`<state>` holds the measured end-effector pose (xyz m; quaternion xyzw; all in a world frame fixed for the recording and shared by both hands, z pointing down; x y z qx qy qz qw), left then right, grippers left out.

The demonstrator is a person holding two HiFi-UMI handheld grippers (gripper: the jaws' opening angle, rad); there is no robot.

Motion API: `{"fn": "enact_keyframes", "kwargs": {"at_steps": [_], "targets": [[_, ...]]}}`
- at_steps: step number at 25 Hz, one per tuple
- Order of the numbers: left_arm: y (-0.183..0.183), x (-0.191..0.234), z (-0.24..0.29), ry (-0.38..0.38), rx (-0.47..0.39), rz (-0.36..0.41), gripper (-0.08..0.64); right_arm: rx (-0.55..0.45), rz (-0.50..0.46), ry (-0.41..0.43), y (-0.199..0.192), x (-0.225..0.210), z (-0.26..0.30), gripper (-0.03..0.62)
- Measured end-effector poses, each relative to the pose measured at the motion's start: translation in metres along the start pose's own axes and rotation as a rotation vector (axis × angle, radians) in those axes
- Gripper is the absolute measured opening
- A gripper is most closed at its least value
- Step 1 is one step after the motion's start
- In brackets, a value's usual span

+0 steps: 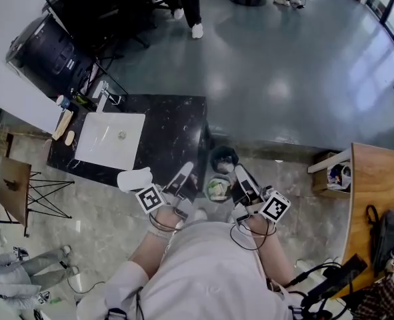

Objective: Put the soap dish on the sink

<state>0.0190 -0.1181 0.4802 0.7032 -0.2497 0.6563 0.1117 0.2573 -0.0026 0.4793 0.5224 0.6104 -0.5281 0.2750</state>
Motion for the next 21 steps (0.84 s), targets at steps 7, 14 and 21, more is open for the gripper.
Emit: {"fn": "enact_keyframes", "kwargs": {"at_steps": [7, 14, 21], "targets": [[0.0028, -0.0018, 0.0039, -0.016, 0.002, 0.012, 0.083, 0.007, 0.006, -0.001, 0.0005, -0.0012, 0.0033, 0.023], [0.0044, 0.0008, -0.0001, -0.01, -0.006, 0.002, 0.069, 0.011, 0.013, -0.007, -0.0013, -0.0024, 0.0032, 0.023], [0.0075, 0.0046, -0.0026, -0.002, 0.007, -0.001, 0.058, 0.003, 0.006, -0.019, -0.0009, -0.0054, 0.0037, 0.023]]}}
Point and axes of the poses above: the fingertips, and each gripper's own axes: z forward along the fingers, x to its left, y out of its top, the point moved 10 cm from there along -z, backward along the fingers, and after that the axes turned 3 degrees about -x, right-handed, at the moved point
